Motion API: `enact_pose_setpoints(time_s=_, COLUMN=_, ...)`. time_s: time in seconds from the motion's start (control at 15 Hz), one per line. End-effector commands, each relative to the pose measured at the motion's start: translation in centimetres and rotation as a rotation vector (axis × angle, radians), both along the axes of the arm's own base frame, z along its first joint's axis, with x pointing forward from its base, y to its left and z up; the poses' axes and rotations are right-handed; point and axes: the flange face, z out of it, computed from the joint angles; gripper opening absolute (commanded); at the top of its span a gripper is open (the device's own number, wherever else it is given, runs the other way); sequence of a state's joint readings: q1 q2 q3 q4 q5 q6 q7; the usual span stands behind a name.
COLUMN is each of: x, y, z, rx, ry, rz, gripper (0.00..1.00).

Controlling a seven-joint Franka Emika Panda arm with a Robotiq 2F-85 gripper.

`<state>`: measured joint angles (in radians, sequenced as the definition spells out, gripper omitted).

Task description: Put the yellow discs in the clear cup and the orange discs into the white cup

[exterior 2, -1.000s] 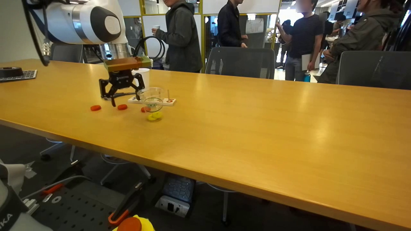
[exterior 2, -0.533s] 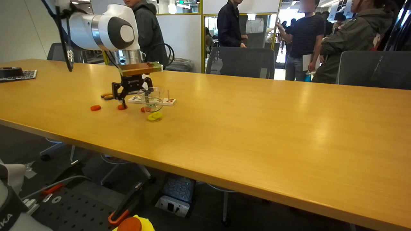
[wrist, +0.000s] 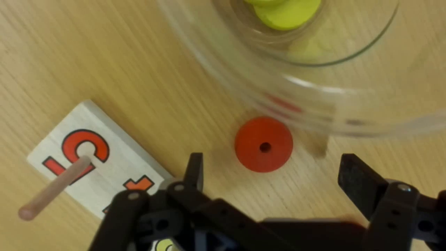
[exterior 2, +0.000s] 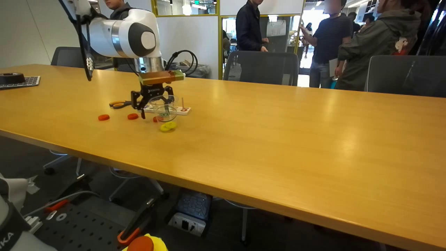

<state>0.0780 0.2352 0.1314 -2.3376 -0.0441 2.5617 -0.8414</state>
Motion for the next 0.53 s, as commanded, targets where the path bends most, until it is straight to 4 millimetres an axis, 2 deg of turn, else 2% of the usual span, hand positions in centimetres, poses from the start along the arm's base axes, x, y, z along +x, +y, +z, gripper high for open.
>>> enact_pose_setpoints(time_s=0.0, x=0.99, y=-0.21, z=-0.11, rx=0.018, ry=-0.004, rz=0.006, gripper=1.0)
enact_pose_setpoints(time_s=0.33, x=1.2, y=-0.5, z=-0.41, rx=0.021, ry=0.0, rz=-0.004, gripper=1.0)
enact_pose_setpoints(time_s=0.4, x=1.23, y=-0.53, z=-0.45, rx=0.026, ry=0.001, rz=-0.011, gripper=0.75)
enact_pose_setpoints(time_s=0.47, x=1.26, y=-0.57, z=-0.44, rx=0.025, ry=0.001, rz=-0.012, gripper=0.74)
